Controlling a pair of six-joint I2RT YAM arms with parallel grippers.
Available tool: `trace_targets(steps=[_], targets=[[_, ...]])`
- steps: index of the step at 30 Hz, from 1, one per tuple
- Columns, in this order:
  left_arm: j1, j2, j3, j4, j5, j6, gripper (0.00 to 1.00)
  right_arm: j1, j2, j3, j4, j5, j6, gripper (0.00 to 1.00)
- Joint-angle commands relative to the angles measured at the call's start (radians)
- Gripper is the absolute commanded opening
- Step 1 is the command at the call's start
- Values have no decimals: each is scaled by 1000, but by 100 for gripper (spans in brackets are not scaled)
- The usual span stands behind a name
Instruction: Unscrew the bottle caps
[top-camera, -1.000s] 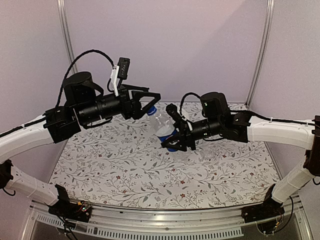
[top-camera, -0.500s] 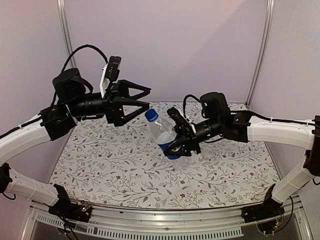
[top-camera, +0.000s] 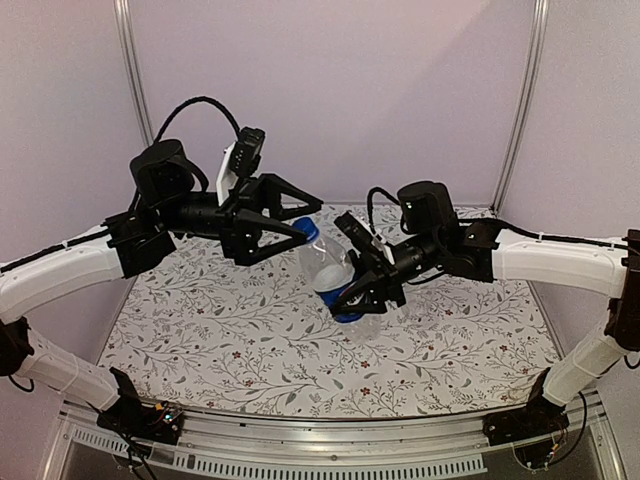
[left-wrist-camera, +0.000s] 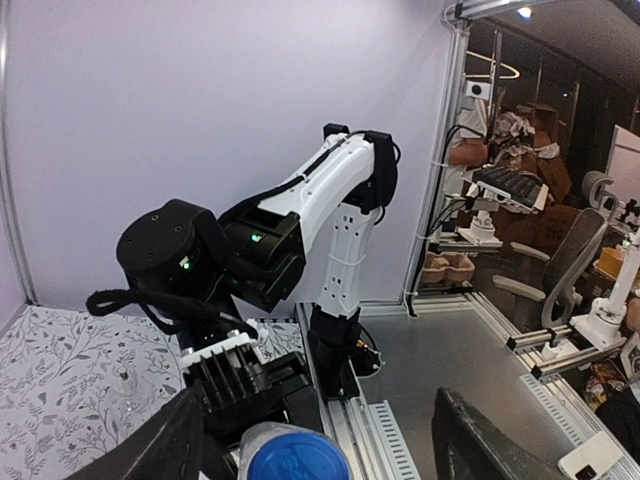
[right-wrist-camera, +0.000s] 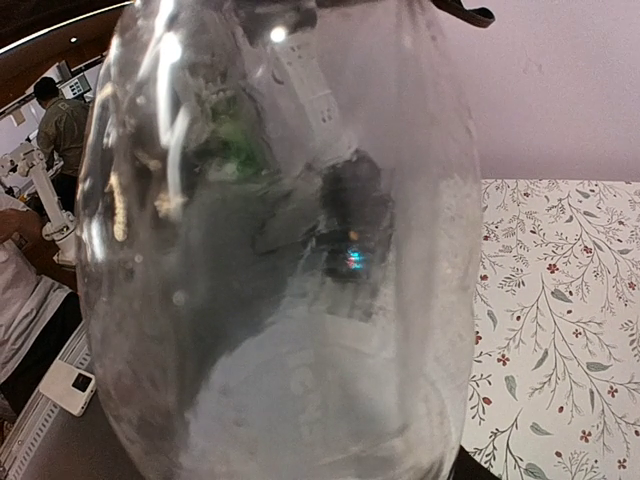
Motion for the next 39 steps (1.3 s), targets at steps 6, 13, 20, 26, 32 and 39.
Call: trace_targets(steps=[6, 13, 20, 26, 32, 39], targets=[[14, 30, -9, 56, 45, -5, 73, -5, 22, 27, 2, -49, -1, 48], [12, 41, -13, 63, 47, -7, 67, -5, 18, 25, 3, -55, 2, 48], [13, 35, -27, 75, 49, -15, 55, -5, 19, 21, 3, -44, 0, 48], [13, 29, -34, 78, 38, -19, 50, -5, 21, 19, 3, -34, 2, 48], [16, 21, -39, 89, 32, -22, 48, -5, 24, 16, 3, -32, 3, 48], [25, 17, -48, 114, 38, -43, 45, -5, 22, 16, 1, -29, 3, 48]])
